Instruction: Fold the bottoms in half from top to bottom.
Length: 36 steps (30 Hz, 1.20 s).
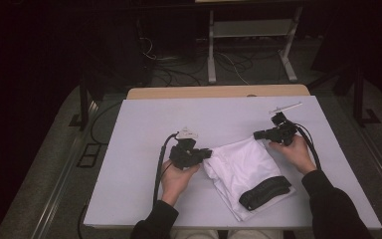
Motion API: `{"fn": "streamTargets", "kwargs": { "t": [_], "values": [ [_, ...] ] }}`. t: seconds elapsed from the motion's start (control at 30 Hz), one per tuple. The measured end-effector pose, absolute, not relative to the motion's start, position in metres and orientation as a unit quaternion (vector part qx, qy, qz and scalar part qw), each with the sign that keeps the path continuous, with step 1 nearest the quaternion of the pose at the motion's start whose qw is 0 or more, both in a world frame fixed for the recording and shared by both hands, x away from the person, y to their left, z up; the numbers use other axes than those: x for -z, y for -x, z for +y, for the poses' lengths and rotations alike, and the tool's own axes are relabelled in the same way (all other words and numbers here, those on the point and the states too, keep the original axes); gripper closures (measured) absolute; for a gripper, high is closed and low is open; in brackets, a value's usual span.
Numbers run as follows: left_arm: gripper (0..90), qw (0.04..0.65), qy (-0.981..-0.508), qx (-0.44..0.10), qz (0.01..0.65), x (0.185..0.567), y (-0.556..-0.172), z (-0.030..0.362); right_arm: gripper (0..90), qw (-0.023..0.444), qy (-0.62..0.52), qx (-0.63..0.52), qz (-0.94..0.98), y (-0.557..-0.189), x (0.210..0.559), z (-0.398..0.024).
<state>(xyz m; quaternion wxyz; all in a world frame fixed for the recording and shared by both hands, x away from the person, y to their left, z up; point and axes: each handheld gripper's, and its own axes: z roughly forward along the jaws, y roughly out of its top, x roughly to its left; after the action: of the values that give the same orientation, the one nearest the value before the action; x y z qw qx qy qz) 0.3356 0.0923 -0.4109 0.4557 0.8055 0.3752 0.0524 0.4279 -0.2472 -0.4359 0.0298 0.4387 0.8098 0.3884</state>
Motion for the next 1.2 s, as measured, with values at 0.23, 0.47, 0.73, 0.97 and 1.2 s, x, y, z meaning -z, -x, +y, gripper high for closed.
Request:
{"fn": "streamTargets", "kwargs": {
  "t": [0.23,0.47,0.73,0.97,1.2],
  "values": [
    [85.4,0.437,-0.813,-0.073,0.378,0.405,-0.343,0.106,84.8,0.028,-0.435,-0.388,0.812,-0.439,0.435,-0.229],
    [85.4,0.428,-0.817,-0.083,0.377,0.4,-0.355,0.12,84.8,0.029,-0.437,-0.388,0.811,-0.449,0.435,-0.209],
    [85.4,0.411,-0.826,-0.102,0.372,0.396,-0.377,0.131,84.8,0.029,-0.451,-0.393,0.801,-0.456,0.436,-0.2],
    [85.4,0.416,-0.829,-0.096,0.361,0.395,-0.399,0.142,84.9,0.027,-0.462,-0.401,0.791,-0.459,0.434,-0.197],
    [85.4,0.417,-0.83,-0.102,0.356,0.393,-0.417,0.142,84.8,0.034,-0.471,-0.408,0.781,-0.461,0.434,-0.198]
  ]
}}
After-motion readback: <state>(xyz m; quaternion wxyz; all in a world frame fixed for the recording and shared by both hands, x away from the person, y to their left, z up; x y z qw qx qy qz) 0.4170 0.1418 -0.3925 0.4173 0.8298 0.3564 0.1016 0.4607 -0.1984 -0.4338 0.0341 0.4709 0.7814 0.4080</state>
